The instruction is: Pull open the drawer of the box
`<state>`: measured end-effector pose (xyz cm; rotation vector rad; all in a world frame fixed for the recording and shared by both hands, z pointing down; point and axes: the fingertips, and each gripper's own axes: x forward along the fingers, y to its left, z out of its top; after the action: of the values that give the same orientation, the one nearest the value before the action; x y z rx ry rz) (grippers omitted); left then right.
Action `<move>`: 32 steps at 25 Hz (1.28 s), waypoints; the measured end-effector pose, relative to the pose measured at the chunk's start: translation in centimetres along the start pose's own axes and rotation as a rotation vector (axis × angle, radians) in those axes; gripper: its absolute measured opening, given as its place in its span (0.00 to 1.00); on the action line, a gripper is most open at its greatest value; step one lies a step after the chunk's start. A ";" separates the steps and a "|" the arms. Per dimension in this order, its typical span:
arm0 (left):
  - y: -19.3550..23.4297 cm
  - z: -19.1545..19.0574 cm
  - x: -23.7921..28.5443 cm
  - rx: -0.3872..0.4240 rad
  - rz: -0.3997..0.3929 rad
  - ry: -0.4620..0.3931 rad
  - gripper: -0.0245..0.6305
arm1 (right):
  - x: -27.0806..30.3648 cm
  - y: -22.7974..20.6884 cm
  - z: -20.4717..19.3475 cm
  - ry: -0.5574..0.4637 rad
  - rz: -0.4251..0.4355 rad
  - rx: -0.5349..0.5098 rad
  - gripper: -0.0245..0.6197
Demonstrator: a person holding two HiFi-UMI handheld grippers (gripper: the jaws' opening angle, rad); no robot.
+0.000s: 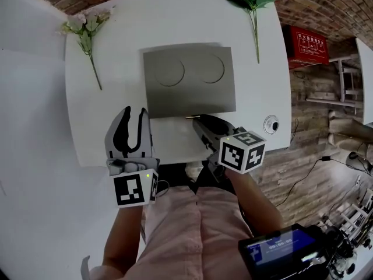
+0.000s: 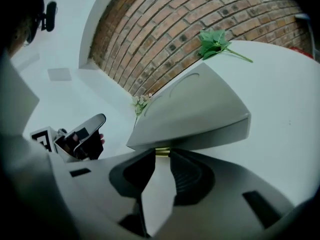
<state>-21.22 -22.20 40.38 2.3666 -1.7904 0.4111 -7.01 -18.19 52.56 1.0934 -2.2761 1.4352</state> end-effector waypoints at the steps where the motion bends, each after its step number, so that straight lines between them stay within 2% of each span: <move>1: 0.1 0.0 -0.1 -0.001 0.003 0.001 0.23 | 0.1 0.0 0.0 0.002 0.009 0.017 0.19; 8: 0.7 0.0 -0.2 -0.009 0.018 0.006 0.23 | 0.3 -0.2 0.1 0.011 0.047 0.100 0.16; 13: 0.7 0.1 0.3 -0.010 0.016 0.006 0.23 | 0.9 -0.1 -0.5 0.071 0.094 0.174 0.17; 16: 0.8 0.2 0.1 -0.008 0.016 0.005 0.23 | 1.0 0.2 -0.6 0.074 0.110 0.213 0.16; 32: 1.3 0.4 0.1 -0.002 0.015 0.003 0.23 | 0.9 -0.1 -0.4 0.066 0.130 0.257 0.13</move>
<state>-22.41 -22.79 39.93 2.3512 -1.8075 0.4139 -7.62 -18.28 53.34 0.9622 -2.1975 1.8277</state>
